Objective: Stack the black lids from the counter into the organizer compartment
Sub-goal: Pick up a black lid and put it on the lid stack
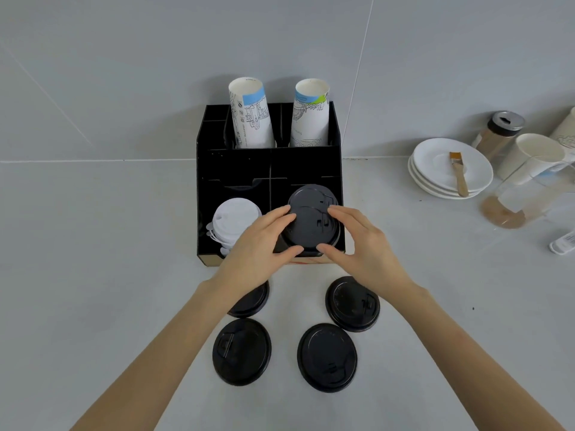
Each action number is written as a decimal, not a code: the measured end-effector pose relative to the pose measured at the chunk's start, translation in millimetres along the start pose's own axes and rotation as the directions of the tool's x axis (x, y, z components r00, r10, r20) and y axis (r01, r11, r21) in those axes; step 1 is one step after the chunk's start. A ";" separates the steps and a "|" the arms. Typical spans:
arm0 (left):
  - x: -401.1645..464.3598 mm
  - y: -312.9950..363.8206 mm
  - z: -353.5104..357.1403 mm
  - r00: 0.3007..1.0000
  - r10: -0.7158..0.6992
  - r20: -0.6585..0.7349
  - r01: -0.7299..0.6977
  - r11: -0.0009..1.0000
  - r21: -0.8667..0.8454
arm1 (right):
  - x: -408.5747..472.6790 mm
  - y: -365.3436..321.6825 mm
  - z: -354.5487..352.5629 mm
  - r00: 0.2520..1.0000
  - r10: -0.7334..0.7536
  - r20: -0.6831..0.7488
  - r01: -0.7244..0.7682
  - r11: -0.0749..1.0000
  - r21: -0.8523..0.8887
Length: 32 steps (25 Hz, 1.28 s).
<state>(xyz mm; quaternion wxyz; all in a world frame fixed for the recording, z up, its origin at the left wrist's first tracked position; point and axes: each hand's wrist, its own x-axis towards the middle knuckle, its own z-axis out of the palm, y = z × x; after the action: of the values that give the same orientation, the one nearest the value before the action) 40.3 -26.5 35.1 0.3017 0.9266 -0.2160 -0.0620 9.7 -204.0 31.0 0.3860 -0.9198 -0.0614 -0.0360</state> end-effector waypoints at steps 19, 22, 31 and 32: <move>60.8 -13.1 11.3 0.997 -0.029 0.076 0.018 0.991 0.134 | 53.3 26.4 11.4 0.999 0.053 0.005 -0.052 0.982 -0.182; 59.2 -10.6 13.0 0.998 -0.028 0.060 0.020 0.991 0.134 | 49.0 25.3 11.3 0.998 0.060 0.001 -0.059 0.985 -0.164; 24.3 5.0 9.4 0.998 0.046 -0.030 -0.043 0.994 0.099 | 14.5 23.8 -8.7 0.995 0.088 -0.049 -0.094 0.986 -0.137; 19.1 7.9 10.5 0.997 0.066 -0.037 -0.062 0.993 0.099 | 7.5 24.9 -10.2 0.995 0.094 -0.045 -0.100 0.985 -0.138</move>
<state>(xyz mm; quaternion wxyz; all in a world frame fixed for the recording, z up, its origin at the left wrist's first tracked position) 52.0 -46.1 31.5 0.2621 0.9339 -0.2421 -0.0229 20.4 -227.9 21.4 0.3228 -0.9456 -0.0064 -0.0392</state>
